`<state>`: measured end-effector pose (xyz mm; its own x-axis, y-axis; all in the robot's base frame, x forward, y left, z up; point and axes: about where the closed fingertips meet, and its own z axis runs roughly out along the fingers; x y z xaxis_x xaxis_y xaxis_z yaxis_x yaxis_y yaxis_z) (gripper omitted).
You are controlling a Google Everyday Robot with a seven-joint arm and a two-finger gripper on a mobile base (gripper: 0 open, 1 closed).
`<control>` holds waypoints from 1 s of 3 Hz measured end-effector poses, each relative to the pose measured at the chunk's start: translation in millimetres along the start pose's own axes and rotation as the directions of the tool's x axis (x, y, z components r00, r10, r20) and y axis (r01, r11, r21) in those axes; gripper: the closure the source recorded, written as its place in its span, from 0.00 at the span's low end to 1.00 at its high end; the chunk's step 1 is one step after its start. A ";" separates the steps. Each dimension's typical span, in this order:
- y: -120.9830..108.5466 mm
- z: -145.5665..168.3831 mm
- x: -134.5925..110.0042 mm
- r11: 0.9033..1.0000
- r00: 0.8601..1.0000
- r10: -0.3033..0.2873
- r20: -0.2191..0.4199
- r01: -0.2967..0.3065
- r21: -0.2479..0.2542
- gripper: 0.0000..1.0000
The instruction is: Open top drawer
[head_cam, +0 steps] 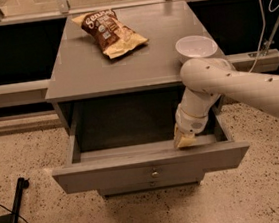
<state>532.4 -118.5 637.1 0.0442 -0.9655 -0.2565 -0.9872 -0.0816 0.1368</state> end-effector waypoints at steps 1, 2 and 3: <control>6.4 -2.0 -2.1 1.000 1.000 -0.004 0.010 0.004 -0.015 1.00; 39.4 -15.3 -13.8 0.997 0.998 -0.030 0.056 0.034 -0.069 1.00; 39.5 -17.6 -14.5 0.997 0.998 -0.030 0.056 0.034 -0.069 1.00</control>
Offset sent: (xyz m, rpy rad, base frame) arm -0.0923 0.0130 0.0638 0.1374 0.1427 0.0989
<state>495.5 -112.1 663.1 0.0655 -0.9472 -0.3139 -0.9724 -0.1312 0.1932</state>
